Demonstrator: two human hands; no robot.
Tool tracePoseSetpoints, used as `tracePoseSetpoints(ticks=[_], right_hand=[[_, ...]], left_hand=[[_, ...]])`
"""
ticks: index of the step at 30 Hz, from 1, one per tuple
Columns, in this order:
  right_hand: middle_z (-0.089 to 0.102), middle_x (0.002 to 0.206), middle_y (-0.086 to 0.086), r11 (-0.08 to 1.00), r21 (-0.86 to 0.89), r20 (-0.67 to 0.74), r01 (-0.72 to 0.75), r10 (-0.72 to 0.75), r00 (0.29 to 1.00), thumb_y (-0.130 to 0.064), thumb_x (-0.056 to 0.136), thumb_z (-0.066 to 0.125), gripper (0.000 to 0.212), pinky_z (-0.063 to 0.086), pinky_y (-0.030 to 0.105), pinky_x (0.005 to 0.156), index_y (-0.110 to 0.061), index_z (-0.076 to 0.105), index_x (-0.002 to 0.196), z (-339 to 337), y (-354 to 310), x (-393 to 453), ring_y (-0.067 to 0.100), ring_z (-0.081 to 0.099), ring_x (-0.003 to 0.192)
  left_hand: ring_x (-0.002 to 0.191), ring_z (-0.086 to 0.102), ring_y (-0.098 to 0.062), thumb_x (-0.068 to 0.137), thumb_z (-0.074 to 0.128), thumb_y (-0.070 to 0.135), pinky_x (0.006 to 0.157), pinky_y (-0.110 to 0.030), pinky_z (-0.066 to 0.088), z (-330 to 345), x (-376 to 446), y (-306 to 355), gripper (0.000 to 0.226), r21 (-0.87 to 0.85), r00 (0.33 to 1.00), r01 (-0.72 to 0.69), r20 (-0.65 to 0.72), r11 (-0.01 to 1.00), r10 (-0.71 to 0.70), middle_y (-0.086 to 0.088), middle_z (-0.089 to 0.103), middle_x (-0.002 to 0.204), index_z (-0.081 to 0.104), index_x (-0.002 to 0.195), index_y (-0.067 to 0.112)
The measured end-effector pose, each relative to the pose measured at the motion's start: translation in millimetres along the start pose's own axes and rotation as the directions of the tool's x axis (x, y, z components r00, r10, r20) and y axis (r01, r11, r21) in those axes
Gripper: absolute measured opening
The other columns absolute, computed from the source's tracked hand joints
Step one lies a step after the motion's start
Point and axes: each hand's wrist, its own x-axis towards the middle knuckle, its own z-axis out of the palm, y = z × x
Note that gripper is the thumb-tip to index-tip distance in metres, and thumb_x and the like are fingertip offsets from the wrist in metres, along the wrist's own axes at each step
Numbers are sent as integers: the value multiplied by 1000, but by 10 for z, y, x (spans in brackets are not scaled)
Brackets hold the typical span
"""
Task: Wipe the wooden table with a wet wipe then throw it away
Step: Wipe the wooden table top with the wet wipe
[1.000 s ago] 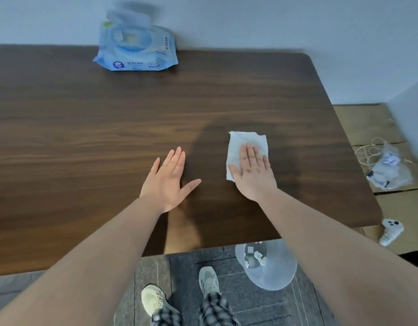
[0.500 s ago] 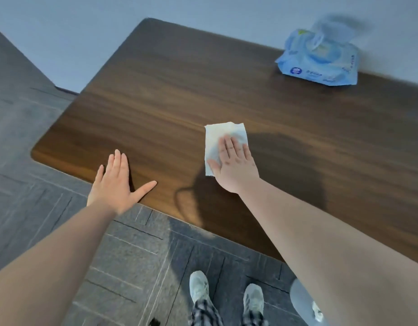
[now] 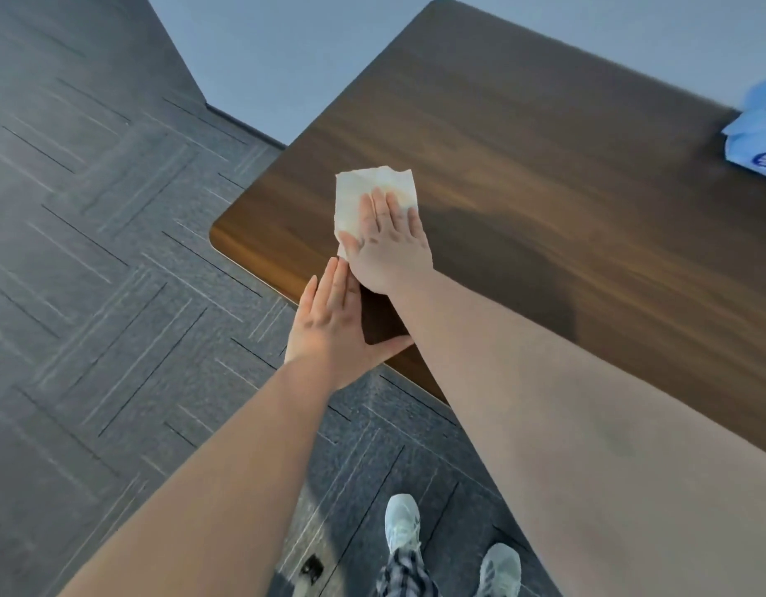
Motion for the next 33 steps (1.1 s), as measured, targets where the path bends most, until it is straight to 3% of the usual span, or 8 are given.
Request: tracePoseSetpoints(ticks=[2, 12, 22, 26, 33], right_hand=[[-12, 161, 1, 1000, -12, 13, 14, -14, 1000, -49, 99, 9, 64, -12, 40, 118, -17, -7, 151, -4, 0, 30, 19, -15, 146], [-11, 161, 1, 1000, -20, 26, 19, -19, 999, -54, 98, 12, 68, -11, 35, 116, -17, -7, 151, 42, 338, -640, 15, -13, 146], [-19, 159, -2, 963, 15, 19, -269, 268, 963, -57, 96, 6, 68, -15, 32, 115, -20, -15, 150, 15, 1751, -2036, 12, -19, 144], [-21, 158, -3, 890, 27, -12, -456, 456, 890, -58, 96, 5, 68, -15, 32, 115, -21, -18, 149, 64, 2524, -2900, 12, -19, 144], [-18, 159, -2, 651, 115, -1, -750, 755, 655, -58, 94, 3, 69, -11, 32, 117, -22, -18, 148, 206, 3570, -4361, 12, -15, 146]], left_hand=[[146, -14, -17, 47, -17, 92, 114, -35, -10, 21, 6, -19, 130, 6, 1000, -9, 3, 1000, 9, -6, -12, 160, -12, 149, 11], [146, -13, -19, 62, 17, 90, 117, -36, -5, -102, -63, 39, 124, 34, 993, 18, 116, 999, -22, -9, -14, 159, -12, 148, 6], [146, -11, -19, 78, 15, 78, 118, -36, -1, -115, -290, 992, 102, 66, 960, -248, 147, 967, 236, -7, -11, 160, -7, 150, 8], [147, -9, -18, 79, 14, 77, 119, -36, 1, -37, -310, 1685, 101, 88, 915, -386, 163, 918, 369, -7, -9, 160, -5, 150, 8], [146, -10, -18, 77, 9, 79, 119, -36, 0, 227, -576, 2954, 102, 100, 785, -608, 226, 787, 577, -5, -10, 160, -5, 150, 10]])
